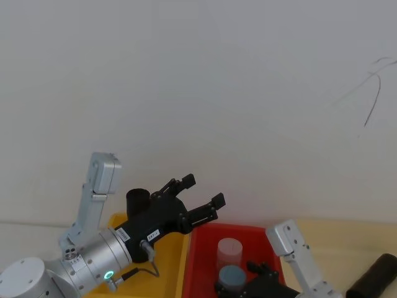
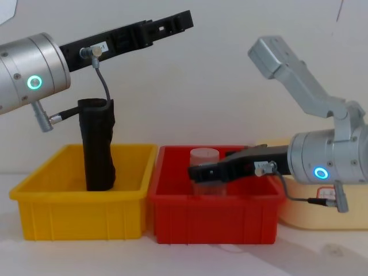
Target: Pick up the garbage bag with the one hand and transfer it to the other hand.
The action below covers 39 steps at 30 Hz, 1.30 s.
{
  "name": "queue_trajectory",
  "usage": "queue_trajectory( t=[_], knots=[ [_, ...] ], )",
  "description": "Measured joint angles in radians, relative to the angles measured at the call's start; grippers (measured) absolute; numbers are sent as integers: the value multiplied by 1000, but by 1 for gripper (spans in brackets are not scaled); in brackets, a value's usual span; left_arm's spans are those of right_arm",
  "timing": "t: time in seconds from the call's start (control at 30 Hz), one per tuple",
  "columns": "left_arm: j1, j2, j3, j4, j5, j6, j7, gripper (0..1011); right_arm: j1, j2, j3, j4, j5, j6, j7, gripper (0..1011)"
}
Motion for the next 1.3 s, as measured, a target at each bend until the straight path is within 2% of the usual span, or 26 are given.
queue_trajectory(
  t=[0.6, 0.73, 1.0, 1.3],
  knots=[
    [0, 0, 0, 0, 0, 0, 0, 1002, 20, -19, -12, 68, -22, -1, -24, 1001],
    [0, 0, 0, 0, 0, 0, 0, 1002, 26, -29, -9, 82, -26, 5, -35, 928],
    [0, 0, 0, 0, 0, 0, 0, 1002, 31, -45, 6, 103, -27, 16, -51, 687],
    [0, 0, 0, 0, 0, 0, 0, 1002, 28, -46, 27, 97, -17, 26, -53, 659]
  ],
)
